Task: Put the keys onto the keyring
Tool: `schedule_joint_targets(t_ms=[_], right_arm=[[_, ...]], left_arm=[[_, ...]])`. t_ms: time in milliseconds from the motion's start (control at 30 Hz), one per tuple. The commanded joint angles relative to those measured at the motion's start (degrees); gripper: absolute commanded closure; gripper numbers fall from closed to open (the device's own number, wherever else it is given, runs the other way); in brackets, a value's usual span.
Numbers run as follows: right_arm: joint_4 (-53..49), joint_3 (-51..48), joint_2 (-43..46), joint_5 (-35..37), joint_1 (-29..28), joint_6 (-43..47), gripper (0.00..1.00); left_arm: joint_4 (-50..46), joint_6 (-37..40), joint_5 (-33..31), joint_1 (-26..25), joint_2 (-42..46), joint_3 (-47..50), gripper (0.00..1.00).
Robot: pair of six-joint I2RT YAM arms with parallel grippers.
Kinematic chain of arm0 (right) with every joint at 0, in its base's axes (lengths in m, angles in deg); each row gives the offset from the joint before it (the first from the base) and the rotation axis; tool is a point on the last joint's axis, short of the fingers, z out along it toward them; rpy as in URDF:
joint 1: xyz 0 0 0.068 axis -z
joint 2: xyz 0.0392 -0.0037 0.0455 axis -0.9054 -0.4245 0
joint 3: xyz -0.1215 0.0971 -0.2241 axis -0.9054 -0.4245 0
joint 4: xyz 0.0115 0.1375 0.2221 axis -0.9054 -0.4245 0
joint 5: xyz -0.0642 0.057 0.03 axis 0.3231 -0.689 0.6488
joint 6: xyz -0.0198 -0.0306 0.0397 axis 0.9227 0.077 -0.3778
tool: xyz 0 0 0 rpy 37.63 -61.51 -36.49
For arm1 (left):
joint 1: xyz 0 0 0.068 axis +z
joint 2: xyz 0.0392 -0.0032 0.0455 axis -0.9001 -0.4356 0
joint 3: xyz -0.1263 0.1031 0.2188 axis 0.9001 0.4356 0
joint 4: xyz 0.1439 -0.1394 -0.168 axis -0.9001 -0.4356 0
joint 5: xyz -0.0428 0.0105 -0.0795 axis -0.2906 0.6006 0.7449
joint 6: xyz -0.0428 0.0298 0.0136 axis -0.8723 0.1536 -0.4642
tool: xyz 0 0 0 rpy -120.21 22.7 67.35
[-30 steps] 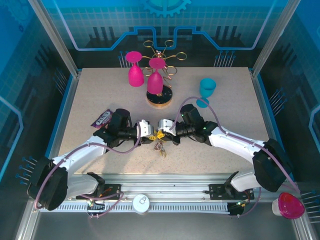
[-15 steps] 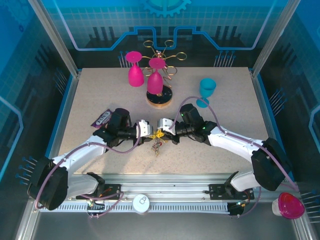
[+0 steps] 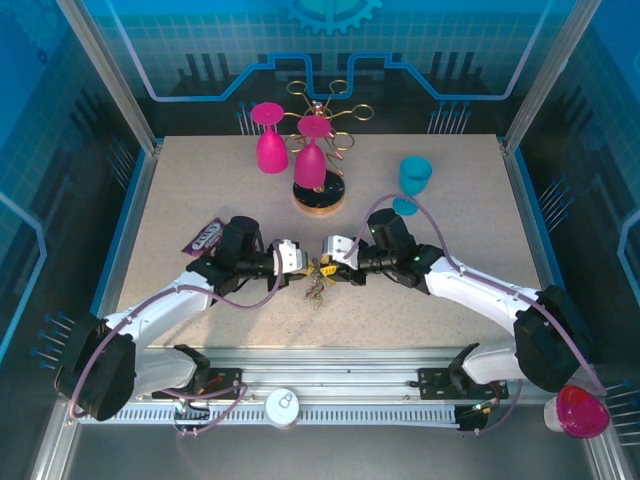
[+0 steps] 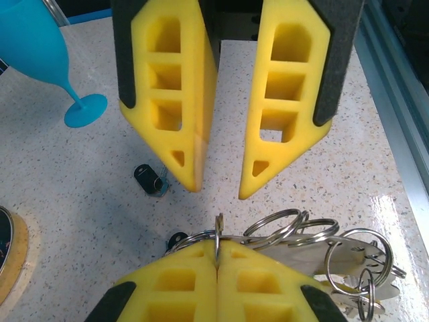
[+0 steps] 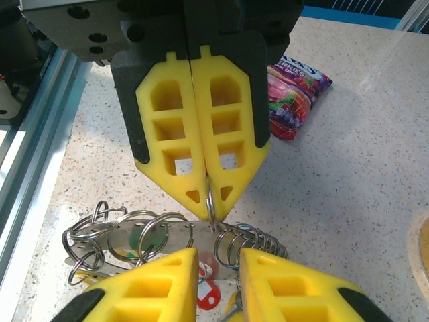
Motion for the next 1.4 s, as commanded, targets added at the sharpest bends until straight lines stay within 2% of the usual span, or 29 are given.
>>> schedule_joint_targets(t_ms=[0,100,200,267,333,500,600,667,800,1000,1367], right_arm=[[-1.04,2.12,-1.46,-1.1,-0.79,0.84,0.78],[0.51,2.1,-1.81,-1.23,-0.85,0.11,0.79],[3.2,1.12,-1.02,1.54,-0.23,-3.08,0.81],[5.55,-0.52,0.15,5.48,0.87,-8.45,0.82],[5.81,-1.72,1.14,12.55,1.83,-17.29,0.82],[-7.96,0.01,-0.09,29.81,2.35,-38.6,0.8],[-18.2,3.13,-3.03,36.87,2.6,-51.92,0.81],[-24.58,7.51,-7.26,37.2,3.63,-59.28,0.85],[-29.55,14.29,-15.51,33.23,4.5,-60.14,0.83],[-28.47,18.75,-22.68,30.41,7.6,-58.62,0.74],[-29.4,22.94,-28.96,29.32,9.06,-56.91,0.73]], left_arm=[[1.42,0.73,0.78,-0.26,1.05,-0.73,1.0],[1.32,0.69,0.69,-0.25,0.85,-0.73,1.0],[1.51,0.44,0.1,-0.22,0.69,-0.73,1.0],[1.56,-0.07,-0.28,-0.26,0.82,-0.73,1.0],[1.3,-0.26,-0.43,-0.26,0.83,-0.69,1.0],[3.4,-1.2,-0.21,-0.35,0.97,0.39,1.0],[4.1,-1.33,-0.36,-0.35,0.97,0.59,1.0],[4.27,-1.29,-0.37,-0.42,1.23,0.84,1.0],[4.72,-1.33,-0.7,-0.51,1.51,1.63,1.0],[4.63,-1.25,-1.81,-1.05,2.06,2.47,1.0],[4.71,-1.16,-1.69,-1.13,0.93,2.26,1.0]])
